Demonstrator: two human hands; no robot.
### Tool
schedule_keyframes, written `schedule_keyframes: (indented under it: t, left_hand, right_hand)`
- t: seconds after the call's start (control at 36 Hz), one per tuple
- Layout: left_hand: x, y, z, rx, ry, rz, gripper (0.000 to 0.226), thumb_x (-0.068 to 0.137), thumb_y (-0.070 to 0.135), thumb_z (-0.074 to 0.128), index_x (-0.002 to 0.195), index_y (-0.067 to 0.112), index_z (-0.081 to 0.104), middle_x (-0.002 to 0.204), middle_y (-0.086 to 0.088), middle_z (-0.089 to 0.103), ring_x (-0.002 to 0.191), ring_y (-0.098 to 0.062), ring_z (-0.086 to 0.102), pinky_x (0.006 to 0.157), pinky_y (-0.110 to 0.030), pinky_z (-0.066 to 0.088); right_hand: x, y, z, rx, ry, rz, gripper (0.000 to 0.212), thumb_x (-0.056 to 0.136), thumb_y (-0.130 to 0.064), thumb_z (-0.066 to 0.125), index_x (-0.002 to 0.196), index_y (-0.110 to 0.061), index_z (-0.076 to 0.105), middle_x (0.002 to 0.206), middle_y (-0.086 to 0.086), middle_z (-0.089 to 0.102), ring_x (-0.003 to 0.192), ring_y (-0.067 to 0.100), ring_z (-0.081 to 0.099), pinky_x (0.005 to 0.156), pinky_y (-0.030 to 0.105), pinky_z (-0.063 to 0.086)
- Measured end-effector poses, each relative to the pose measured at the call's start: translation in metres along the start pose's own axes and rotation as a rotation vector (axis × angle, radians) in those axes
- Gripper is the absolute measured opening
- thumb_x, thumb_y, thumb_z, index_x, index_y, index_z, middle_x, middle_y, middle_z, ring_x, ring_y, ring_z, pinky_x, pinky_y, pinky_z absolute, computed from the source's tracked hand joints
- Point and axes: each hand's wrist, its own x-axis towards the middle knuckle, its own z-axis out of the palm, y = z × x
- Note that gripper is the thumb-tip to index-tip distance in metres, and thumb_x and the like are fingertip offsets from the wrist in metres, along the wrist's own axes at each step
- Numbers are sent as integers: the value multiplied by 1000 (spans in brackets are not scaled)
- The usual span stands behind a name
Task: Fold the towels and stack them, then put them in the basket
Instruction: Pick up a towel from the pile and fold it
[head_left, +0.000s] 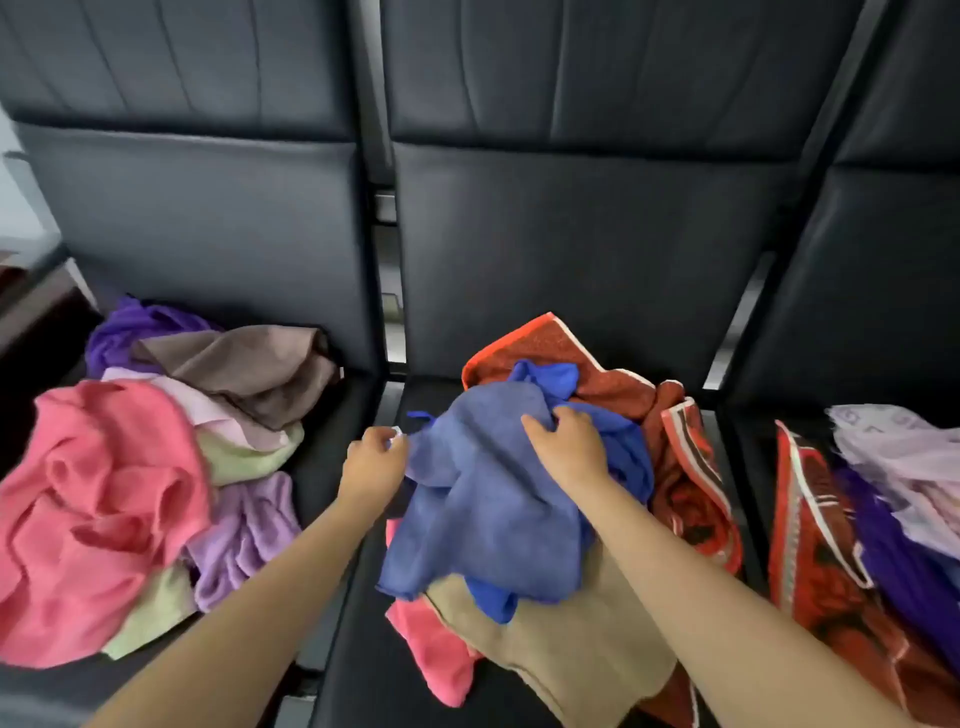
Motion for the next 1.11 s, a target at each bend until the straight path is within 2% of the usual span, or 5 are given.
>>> schedule_keyframes:
  t: [0.25,0.36,0.56,0.81,1.11]
  left_hand:
    - [71,-62,42,-12,161,153,46,90,47,54,113,8,61,113,-12,65,112,-33,56,92,-38,45]
    - [90,-76,47,-22,226,337,24,90,34,61,94,12,70,75,5,65,93,-22,63,69,-28,40]
    - [98,-89,48,-18,260,489,24,83,42,70,83,18,67,71,9,62,66,-1,58,51,-12,35]
    - [85,-87,41,125,72,449,29,86,32,68,63,16,58,61,8,52,59,-8,46,54,-22,34]
    - [3,-66,9,-525,109,506,19,92,13,60,75,10,67,74,-3,59,72,-12,48,68,-28,40]
  right_hand:
    - [21,31,52,13,210,-189,34,90,-45,59,71,-19,46,81,0,58,82,28,55,66,30,29]
    - [32,32,61,99,243,-252,42,90,-35,62,61,-16,38,61,-4,47,72,25,47,63,34,30]
    - [32,37,63,165,229,-405,31,90,-30,60,90,1,62,86,17,67,83,31,60,78,45,48]
    - [21,48,60,228,250,-414,33,88,-24,62,77,6,55,65,17,51,65,20,42,61,38,38]
    - [-28,42,38,752,246,-328,18,94,-15,59,85,0,65,76,7,64,74,16,56,64,26,45]
